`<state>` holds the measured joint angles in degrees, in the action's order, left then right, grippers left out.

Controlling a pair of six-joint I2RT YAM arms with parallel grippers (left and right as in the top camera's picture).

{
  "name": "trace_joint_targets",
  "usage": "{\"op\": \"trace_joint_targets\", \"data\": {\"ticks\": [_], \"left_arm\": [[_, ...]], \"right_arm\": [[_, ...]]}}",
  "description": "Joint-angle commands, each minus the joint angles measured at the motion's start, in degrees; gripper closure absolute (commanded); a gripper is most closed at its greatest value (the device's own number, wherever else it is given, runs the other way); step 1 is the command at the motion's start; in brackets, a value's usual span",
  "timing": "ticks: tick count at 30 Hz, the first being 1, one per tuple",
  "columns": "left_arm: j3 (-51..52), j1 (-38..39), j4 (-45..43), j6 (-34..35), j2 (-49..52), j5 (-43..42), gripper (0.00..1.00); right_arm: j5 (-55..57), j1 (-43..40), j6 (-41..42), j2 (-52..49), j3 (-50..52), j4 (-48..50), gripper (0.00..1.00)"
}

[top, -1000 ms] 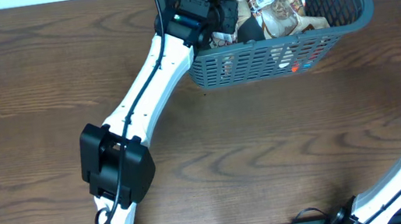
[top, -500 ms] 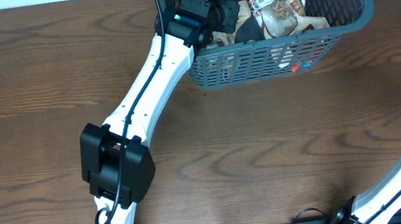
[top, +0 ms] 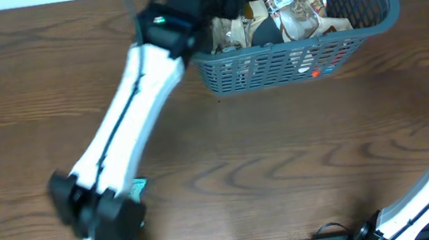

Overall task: Pack container
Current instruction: 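Release the bag and move the left gripper to the teal wipes packet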

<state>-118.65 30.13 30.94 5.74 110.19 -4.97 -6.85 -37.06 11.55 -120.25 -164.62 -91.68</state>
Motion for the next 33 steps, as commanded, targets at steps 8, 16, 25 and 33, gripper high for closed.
{"op": "trace_joint_targets", "data": {"ticks": [8, 16, 25, 33], "left_arm": [[-0.7, -0.7, 11.1, -7.7, -21.7, 3.7, 0.42], [-0.7, -0.7, 40.1, -5.2, -30.3, -2.1, 0.01], [-0.7, -0.7, 52.9, -0.3, -33.1, -3.4, 0.01], [2.1, -0.7, 62.7, 36.0, -32.8, 23.0, 0.01]], "right_arm": [[-0.2, -0.1, 0.4, 0.9, -0.4, -0.1, 0.01], [-0.2, -0.1, 0.4, 0.9, -0.4, -0.1, 0.01], [-0.2, -0.2, 0.4, 0.9, -0.4, -0.1, 0.01], [-0.2, -0.1, 0.4, 0.9, -0.4, -0.1, 0.01]]}}
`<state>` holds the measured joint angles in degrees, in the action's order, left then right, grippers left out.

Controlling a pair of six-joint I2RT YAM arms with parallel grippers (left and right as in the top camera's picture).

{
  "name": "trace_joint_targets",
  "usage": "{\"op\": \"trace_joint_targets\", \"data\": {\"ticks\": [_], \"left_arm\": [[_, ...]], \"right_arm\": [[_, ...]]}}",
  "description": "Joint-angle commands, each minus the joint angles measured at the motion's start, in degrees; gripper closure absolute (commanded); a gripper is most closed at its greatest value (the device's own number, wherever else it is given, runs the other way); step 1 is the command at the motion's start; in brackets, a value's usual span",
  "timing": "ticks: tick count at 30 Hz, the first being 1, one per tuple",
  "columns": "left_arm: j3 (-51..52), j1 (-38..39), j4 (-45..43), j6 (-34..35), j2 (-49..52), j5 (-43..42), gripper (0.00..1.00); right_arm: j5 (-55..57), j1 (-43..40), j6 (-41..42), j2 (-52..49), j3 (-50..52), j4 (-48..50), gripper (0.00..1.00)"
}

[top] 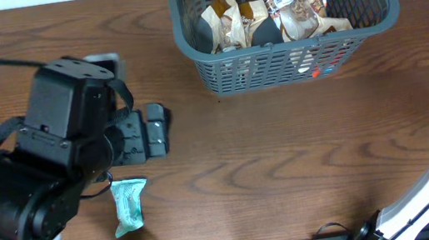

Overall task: Pack container
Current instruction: 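Release the bag and move the left gripper to the teal wipes packet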

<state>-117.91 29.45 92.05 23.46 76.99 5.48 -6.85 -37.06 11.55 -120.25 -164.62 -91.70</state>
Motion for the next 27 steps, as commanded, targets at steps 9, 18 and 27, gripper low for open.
{"op": "trace_joint_targets", "data": {"ticks": [9, 18, 27], "left_arm": [[10.8, 0.0, 4.7, 48.5, -0.4, 16.9, 0.01], [31.1, 0.0, 4.7, 73.3, -3.7, 10.2, 0.01], [44.0, 0.0, 0.4, 96.1, -8.8, -1.4, 0.01]], "right_arm": [[-0.2, -0.2, 0.4, 0.9, -0.4, -0.1, 0.01], [-0.2, -0.2, 0.4, 0.9, -0.4, -0.1, 0.01], [-0.2, -0.2, 0.4, 0.9, -0.4, -0.1, 0.01]]}}
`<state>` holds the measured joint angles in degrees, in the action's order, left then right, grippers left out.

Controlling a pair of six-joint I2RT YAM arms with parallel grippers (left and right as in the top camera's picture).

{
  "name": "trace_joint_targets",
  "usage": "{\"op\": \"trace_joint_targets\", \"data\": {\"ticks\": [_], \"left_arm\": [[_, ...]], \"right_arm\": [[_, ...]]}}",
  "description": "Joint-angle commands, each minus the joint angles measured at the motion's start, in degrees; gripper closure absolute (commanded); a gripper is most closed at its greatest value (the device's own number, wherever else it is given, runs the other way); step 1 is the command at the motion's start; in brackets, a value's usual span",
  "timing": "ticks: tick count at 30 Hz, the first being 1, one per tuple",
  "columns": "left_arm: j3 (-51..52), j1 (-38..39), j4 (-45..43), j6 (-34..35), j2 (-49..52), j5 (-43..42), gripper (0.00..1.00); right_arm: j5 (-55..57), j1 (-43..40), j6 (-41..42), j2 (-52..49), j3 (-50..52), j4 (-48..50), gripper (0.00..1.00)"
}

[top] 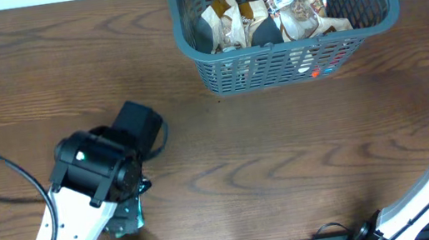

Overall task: Pack container
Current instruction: 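Release the bag and move the left gripper to the teal wipes packet, then lower the left gripper and close it on the teal wipes packet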

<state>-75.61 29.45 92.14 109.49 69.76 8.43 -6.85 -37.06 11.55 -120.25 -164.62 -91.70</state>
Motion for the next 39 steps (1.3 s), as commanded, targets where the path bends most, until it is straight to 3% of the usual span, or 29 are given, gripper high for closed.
{"op": "trace_joint_targets", "data": {"ticks": [1, 5, 7, 11, 16, 21, 27, 34, 39], "left_arm": [[2.1, 0.0, -1.1, 10.1, -1.9, -4.6, 0.01], [2.5, 0.0, -3.5, 10.1, -2.5, -3.9, 0.01], [2.5, 0.0, -2.7, 6.2, -2.5, -0.2, 0.01], [2.6, 0.0, -1.7, -15.5, -2.4, 11.8, 0.02], [2.9, 0.0, -1.0, -39.2, -1.9, 19.9, 0.01], [4.7, 0.0, -3.8, -50.6, -1.6, 21.4, 0.01], [12.4, 0.0, -14.1, -69.2, -1.6, 17.0, 0.01], [20.8, -0.2, -24.4, -72.4, -1.6, 7.2, 0.01], [24.1, -1.7, -25.7, -72.4, -1.8, -1.3, 0.01]], "right_arm": [[-0.2, -0.1, 0.4, 0.9, -0.4, -0.1, 0.01], [-0.2, -0.2, 0.4, 0.9, -0.4, -0.1, 0.01], [-0.2, -0.1, 0.4, 0.9, -0.4, -0.1, 0.01], [-0.2, -0.1, 0.4, 0.9, -0.4, -0.1, 0.01], [-0.2, -0.2, 0.4, 0.9, -0.4, -0.1, 0.01], [-0.2, -0.2, 0.4, 0.9, -0.4, -0.1, 0.01], [-0.2, -0.2, 0.4, 0.9, -0.4, -0.1, 0.01], [-0.2, -0.2, 0.4, 0.9, -0.4, -0.1, 0.01], [-0.2, -0.2, 0.4, 0.9, -0.4, -0.1, 0.01]]}}
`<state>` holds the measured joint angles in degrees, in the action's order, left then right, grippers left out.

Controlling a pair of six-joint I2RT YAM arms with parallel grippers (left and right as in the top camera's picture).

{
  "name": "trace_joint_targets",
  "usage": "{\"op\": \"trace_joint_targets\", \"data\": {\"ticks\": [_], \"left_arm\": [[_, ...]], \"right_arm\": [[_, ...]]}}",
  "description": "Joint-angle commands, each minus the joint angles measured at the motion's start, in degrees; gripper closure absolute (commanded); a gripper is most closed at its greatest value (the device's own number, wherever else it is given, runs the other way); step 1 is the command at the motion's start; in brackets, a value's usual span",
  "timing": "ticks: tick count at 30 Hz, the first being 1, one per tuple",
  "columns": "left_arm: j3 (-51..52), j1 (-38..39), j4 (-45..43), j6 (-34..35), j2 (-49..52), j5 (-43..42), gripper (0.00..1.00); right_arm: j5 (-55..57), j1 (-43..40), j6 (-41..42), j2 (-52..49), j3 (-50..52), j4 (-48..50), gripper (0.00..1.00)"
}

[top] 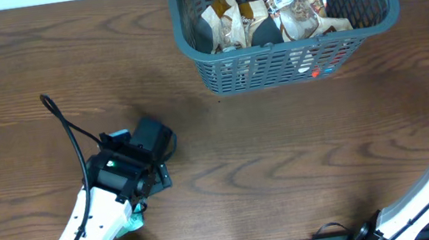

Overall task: Pack container
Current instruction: 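Lower the left gripper and close it on the teal wipes packet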

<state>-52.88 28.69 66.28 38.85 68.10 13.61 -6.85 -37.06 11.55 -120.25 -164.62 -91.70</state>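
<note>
The grey plastic basket (274,68) stands at the table's far edge and holds several snack packs (292,1). A teal packet (134,222) lies on the table near the front left; only a sliver of it shows from under my left arm. My left gripper (152,164) hangs directly over the packet, pointing down, with its fingers hidden beneath the black wrist. Of my right arm only the elbow and a white link show at the front right; its gripper is out of view.
A black cable (75,144) loops up from the left arm over the table. Brown wood tabletop (303,150) stretches between the packet and the basket. A black rail runs along the front edge.
My left wrist has shifted a little right and toward the front, and now covers more of the teal packet. The basket, its contents and the right arm are unchanged.
At first my left arm reached to the basket's left corner while the teal packet lay near the front left. Then the arm was back at the left, with the packet uncovered. After that the wrist stood over the packet, and now it covers nearly all of it.
</note>
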Motion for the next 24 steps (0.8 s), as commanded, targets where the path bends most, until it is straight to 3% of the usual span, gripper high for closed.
{"op": "trace_joint_targets", "data": {"ticks": [1, 6, 17, 24], "left_arm": [[2.0, -1.3, 0.2, -1.8, -0.2, -7.9, 0.01], [4.4, -3.2, 0.5, -1.8, -0.2, -13.9, 0.01], [9.3, -11.1, -1.3, -3.6, -0.2, -14.5, 0.01], [13.6, -17.2, -5.7, -8.1, -0.2, -17.7, 0.01]], "right_arm": [[-0.2, -0.2, 0.4, 0.9, -0.4, -0.1, 0.01], [-0.2, -0.2, 0.4, 0.9, -0.4, -0.1, 0.01], [-0.2, -0.2, 0.4, 0.9, -0.4, -0.1, 0.01], [-0.2, -0.2, 0.4, 0.9, -0.4, -0.1, 0.01]]}}
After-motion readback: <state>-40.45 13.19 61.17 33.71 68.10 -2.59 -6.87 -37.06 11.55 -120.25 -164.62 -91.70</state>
